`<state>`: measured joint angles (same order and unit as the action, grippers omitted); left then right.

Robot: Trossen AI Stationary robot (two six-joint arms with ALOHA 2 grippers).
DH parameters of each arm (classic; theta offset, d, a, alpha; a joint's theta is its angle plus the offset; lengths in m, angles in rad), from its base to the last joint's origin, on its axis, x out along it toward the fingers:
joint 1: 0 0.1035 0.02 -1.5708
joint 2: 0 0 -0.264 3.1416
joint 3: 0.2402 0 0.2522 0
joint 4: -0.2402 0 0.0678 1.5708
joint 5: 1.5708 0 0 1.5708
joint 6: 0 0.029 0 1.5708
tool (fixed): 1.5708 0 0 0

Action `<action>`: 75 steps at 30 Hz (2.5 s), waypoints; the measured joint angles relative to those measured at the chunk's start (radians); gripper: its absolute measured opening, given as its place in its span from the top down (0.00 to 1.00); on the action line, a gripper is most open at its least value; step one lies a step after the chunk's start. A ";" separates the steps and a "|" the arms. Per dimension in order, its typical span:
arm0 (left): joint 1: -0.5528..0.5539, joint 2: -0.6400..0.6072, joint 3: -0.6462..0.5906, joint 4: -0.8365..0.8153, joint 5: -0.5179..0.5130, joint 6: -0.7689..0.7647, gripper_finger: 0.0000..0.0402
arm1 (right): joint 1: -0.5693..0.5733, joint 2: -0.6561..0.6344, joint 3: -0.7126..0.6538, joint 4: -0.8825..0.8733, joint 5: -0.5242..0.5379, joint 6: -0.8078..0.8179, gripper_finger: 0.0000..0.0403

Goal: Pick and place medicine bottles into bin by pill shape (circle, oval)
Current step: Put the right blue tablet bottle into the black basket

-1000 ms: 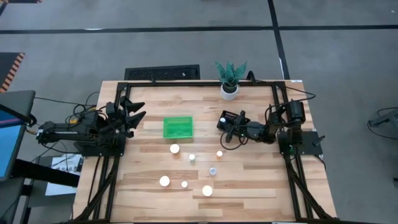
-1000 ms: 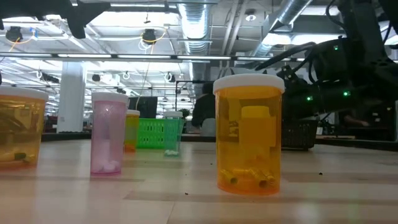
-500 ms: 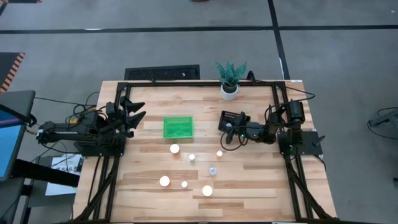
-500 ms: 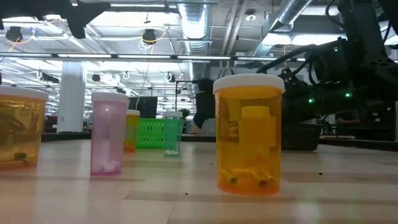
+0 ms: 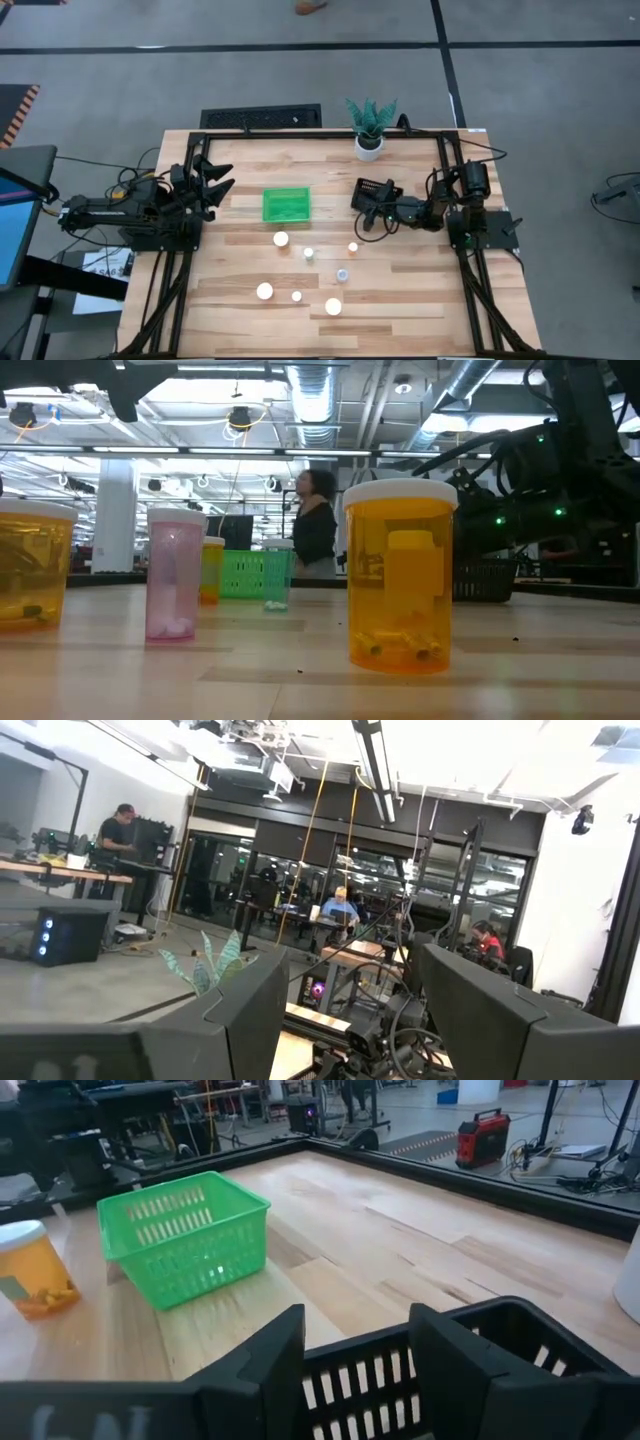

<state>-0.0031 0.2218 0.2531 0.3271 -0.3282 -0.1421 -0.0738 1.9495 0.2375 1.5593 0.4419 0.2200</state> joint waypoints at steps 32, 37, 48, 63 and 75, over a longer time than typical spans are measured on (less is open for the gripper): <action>0.000 0.000 0.000 -0.003 -0.012 0.008 0.45 | -0.153 -0.756 0.441 -2.078 -0.366 -0.043 0.50; 0.000 0.000 0.000 -0.007 -0.012 0.007 0.45 | -0.191 -0.675 0.441 -2.032 -0.441 -0.083 0.49; 0.000 0.000 0.000 -0.008 -0.028 0.026 0.45 | -0.204 -0.481 0.442 -1.956 -0.497 -0.163 0.49; 0.001 0.000 0.000 -0.008 -0.032 0.026 0.45 | -0.204 -0.495 0.442 -1.980 -0.493 -0.191 0.76; 0.001 0.000 0.000 -0.008 -0.032 0.026 0.45 | -0.176 -0.617 0.532 -2.231 -0.426 -0.217 0.71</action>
<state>-0.0021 0.2218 0.2531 0.3195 -0.3603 -0.1165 -0.2495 1.3322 0.7699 -0.6714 0.0163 0.0028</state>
